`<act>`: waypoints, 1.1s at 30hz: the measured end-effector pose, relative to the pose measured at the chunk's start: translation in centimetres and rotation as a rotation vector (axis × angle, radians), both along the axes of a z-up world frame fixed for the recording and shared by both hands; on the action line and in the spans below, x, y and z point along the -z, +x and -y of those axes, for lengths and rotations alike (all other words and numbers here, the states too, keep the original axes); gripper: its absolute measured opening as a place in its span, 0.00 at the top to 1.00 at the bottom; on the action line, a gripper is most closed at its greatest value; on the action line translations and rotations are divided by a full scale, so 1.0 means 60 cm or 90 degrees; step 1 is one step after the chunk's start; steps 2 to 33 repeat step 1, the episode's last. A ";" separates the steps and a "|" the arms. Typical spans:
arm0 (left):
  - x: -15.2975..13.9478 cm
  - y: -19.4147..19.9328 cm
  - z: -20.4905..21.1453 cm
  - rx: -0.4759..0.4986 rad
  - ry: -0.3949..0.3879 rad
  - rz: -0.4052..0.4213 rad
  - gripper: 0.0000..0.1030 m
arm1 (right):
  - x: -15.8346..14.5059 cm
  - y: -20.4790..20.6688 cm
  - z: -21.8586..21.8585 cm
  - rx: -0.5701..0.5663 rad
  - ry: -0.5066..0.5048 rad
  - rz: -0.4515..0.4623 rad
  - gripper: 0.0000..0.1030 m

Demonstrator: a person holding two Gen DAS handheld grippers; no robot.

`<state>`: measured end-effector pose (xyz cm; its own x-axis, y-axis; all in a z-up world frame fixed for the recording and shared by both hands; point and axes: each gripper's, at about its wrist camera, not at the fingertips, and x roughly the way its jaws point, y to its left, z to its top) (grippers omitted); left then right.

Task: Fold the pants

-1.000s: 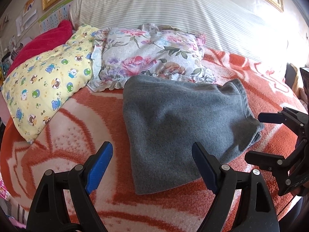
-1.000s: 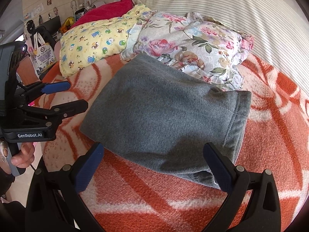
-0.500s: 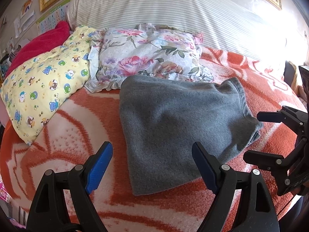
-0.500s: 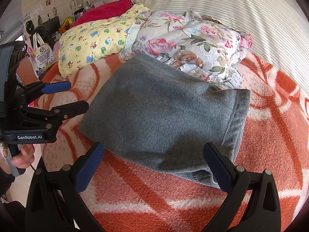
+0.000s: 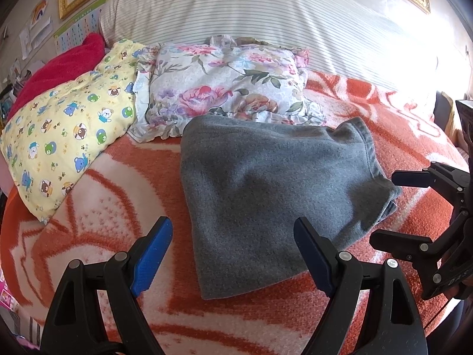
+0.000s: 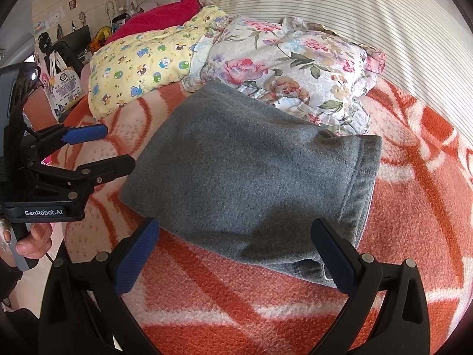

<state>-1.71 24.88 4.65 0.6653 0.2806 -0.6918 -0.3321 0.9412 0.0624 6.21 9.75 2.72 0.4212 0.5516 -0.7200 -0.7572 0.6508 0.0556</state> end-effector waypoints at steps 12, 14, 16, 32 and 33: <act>0.000 0.002 -0.001 0.000 -0.002 -0.003 0.18 | 0.000 0.000 0.001 0.001 0.001 -0.001 0.00; 0.000 0.002 -0.001 0.000 -0.002 -0.003 0.18 | 0.000 0.000 0.001 0.001 0.001 -0.001 0.00; 0.000 0.002 -0.001 0.000 -0.002 -0.003 0.18 | 0.000 0.000 0.001 0.001 0.001 -0.001 0.00; 0.000 0.002 -0.001 0.000 -0.002 -0.003 0.18 | 0.000 0.000 0.001 0.001 0.001 -0.001 0.00; 0.000 0.002 -0.001 0.000 -0.002 -0.003 0.18 | 0.000 0.000 0.001 0.001 0.001 -0.001 0.00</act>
